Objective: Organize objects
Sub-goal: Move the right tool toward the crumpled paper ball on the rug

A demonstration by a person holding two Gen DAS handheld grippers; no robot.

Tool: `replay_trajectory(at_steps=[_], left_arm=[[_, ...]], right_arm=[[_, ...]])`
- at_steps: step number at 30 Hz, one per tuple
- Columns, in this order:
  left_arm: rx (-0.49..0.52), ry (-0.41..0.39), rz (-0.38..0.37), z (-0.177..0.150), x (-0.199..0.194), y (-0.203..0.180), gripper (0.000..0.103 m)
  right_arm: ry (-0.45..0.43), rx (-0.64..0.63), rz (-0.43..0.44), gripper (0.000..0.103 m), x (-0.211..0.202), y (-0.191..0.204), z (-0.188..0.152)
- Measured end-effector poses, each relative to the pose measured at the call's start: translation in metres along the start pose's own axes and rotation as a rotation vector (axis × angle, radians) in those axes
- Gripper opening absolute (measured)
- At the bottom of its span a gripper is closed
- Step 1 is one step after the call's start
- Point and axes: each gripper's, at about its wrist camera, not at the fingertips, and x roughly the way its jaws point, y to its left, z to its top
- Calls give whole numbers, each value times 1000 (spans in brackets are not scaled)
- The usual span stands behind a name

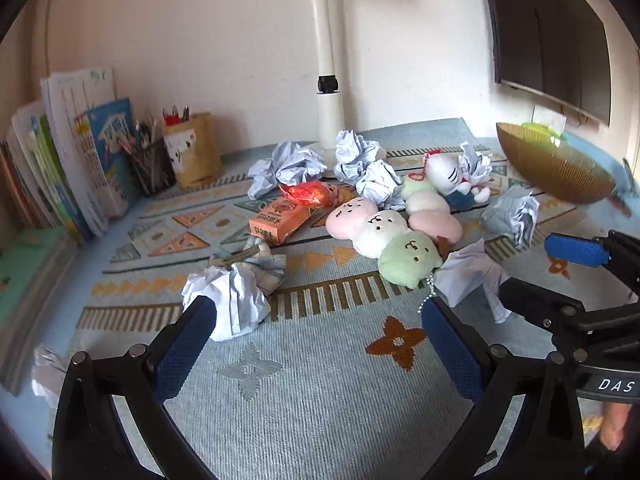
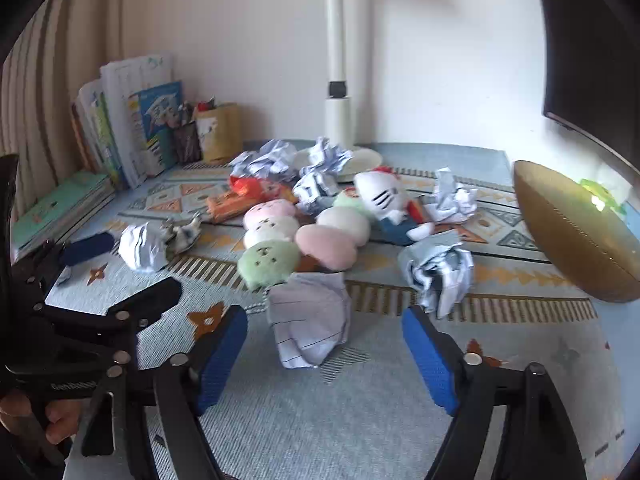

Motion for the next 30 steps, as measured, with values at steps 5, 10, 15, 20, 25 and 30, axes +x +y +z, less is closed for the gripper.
replay_trajectory(at_steps=[5, 10, 15, 20, 25, 30], left_arm=[[37, -36, 42, -1, -3, -4, 102], [61, -43, 10, -5, -4, -7, 102], [28, -16, -58, -3, -1, -3, 102], [-34, 16, -182, -2, 1, 9, 102], [-139, 23, -217, -1, 3, 26, 102], [-210, 18, -248, 0, 4, 39, 102]], right_arm=[[30, 56, 37, 67, 16, -17, -2], [50, 73, 22, 67, 24, -20, -3], [72, 95, 7, 67, 31, -24, -3], [63, 132, 36, 67, 30, -29, -4], [67, 125, 32, 67, 31, -28, -5], [59, 113, 28, 67, 30, -28, -3]])
